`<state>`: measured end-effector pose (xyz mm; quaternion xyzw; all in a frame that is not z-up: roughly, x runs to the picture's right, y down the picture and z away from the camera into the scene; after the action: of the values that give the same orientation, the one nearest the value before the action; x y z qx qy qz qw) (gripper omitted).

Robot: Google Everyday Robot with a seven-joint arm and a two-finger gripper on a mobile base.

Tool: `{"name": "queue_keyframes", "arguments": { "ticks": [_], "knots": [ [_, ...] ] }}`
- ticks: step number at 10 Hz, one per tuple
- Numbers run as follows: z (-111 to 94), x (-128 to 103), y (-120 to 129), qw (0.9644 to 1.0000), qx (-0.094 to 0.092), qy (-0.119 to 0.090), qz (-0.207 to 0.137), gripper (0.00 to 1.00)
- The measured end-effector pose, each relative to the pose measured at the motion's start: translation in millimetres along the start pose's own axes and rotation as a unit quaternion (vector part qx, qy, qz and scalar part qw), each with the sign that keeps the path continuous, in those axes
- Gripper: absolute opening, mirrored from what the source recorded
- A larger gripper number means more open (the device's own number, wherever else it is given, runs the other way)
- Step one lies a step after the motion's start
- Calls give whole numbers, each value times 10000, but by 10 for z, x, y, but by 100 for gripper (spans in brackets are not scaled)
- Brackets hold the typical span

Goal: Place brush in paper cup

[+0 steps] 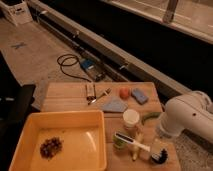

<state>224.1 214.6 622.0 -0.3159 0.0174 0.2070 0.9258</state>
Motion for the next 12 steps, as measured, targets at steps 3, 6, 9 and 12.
{"name": "queue_keyframes", "arguments": {
  "ticks": [3, 6, 9, 12],
  "knots": [
    [21, -6, 17, 10000, -23, 18, 0, 80],
    [305, -99, 166, 9996, -202, 147, -123, 80],
    [654, -199, 396, 9978, -447, 338, -362, 80],
    [913, -321, 498, 9940, -759, 532, -585, 78]
  ]
}}
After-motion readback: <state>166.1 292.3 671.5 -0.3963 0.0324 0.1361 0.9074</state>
